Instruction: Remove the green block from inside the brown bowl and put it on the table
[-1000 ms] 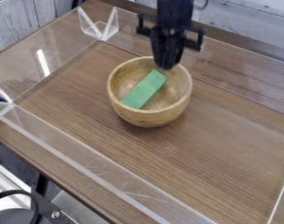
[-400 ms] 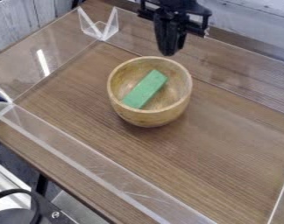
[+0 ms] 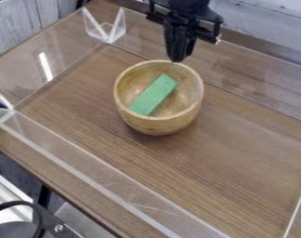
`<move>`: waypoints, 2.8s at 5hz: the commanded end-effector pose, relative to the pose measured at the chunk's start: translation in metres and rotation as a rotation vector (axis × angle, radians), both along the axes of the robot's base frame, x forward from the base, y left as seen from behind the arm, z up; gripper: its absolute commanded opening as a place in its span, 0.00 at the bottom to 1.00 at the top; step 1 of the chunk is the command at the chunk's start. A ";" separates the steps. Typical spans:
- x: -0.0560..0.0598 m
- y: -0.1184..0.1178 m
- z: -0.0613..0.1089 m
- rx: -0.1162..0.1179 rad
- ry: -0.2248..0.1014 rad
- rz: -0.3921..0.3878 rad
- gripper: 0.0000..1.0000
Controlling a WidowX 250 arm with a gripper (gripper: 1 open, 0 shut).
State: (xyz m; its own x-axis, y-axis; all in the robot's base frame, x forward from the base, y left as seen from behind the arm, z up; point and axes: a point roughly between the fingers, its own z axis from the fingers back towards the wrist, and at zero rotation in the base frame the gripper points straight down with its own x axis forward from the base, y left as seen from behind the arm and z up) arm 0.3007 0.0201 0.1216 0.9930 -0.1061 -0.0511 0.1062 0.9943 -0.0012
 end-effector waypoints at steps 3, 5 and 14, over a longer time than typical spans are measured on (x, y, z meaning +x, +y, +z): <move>0.007 0.031 0.001 0.028 0.003 0.061 1.00; 0.007 0.031 -0.020 0.040 0.024 0.015 1.00; -0.014 0.001 -0.008 0.099 -0.096 -0.044 0.00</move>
